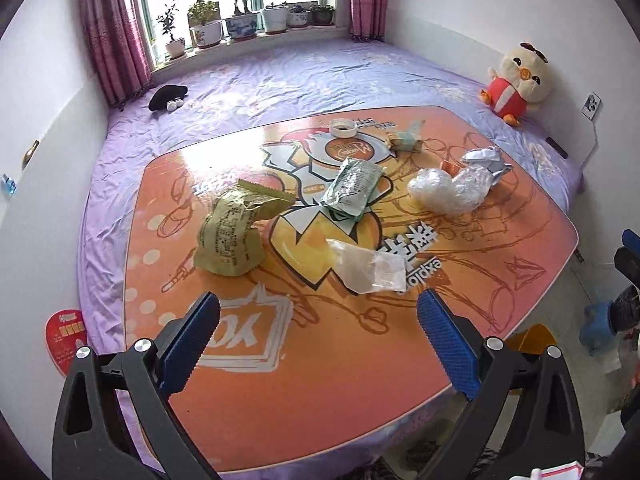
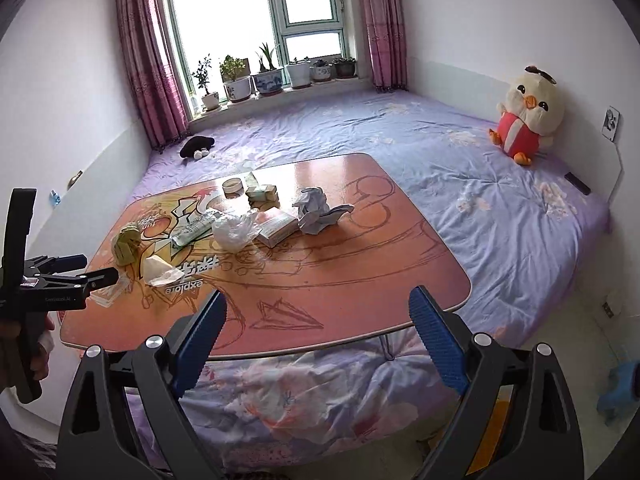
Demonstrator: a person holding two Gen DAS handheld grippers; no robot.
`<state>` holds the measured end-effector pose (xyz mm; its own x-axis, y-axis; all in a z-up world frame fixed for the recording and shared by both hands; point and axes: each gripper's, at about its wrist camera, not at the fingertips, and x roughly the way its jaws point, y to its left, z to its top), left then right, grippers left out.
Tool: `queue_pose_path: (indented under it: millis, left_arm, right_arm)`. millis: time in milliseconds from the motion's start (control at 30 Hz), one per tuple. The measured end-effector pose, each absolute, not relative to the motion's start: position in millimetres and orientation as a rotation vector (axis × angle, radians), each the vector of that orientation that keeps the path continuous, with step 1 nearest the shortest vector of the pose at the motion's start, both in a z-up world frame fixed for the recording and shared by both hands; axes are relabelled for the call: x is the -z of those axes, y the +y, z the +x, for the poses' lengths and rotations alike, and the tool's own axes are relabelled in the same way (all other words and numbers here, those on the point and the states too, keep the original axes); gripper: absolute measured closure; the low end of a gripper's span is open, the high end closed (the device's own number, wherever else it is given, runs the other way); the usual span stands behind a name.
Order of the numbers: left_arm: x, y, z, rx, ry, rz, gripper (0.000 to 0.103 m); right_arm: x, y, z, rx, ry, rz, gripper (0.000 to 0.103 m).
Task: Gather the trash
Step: 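Move both tools back over the table, then grasp the crumpled paper with the right tool while the left tool grasps the snack bag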
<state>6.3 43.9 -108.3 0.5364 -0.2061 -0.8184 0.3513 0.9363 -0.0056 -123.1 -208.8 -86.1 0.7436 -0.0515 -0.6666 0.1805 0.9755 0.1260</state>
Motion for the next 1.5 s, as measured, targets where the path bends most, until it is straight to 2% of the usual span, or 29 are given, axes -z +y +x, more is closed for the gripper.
queue_pose_path:
  millis: [333,800,1000,1200,1267,1300,1333,1400,1467,1500]
  left_arm:
    - [132.1,73.4,64.8,0.223,0.993,0.132,0.005]
    - [151.7,66.9,96.4,0.231,1.039,0.167,0.005]
    - [154.8,64.7,106.6,0.23,1.046,0.171,0.005]
    - [155.3,62.4,110.6,0.228,1.037,0.167,0.006]
    - [154.1,61.7,108.8,0.235,1.032,0.167,0.011]
    - [153.4,61.0,107.6,0.241,1.029,0.17,0.013]
    - [152.4,58.9,105.8,0.245,1.027,0.172,0.018]
    - [150.5,57.5,101.1,0.25,1.023,0.177,0.026]
    - [148.6,56.5,97.9,0.254,1.021,0.181,0.04]
    - [147.7,56.7,96.9,0.255,1.021,0.181,0.044]
  right_arm:
    - [106.0,-213.1,-52.2,0.172,0.762,0.234,0.011]
    - [151.8,-239.8,53.7,0.233,0.868,0.279,0.011]
    - [166.8,-243.7,70.8,0.254,0.919,0.28,0.02]
    - [168.6,-242.8,73.4,0.273,0.932,0.254,0.034]
    - [167.9,-241.5,73.9,0.28,0.937,0.233,0.043]
    - [167.7,-241.2,73.5,0.279,0.939,0.229,0.045]
    - [167.1,-241.9,72.2,0.279,0.937,0.231,0.052]
    - [166.3,-240.7,69.3,0.284,0.937,0.223,0.054]
    - [166.2,-240.8,68.0,0.281,0.938,0.217,0.055]
    - [166.2,-238.8,66.8,0.28,0.939,0.211,0.055]
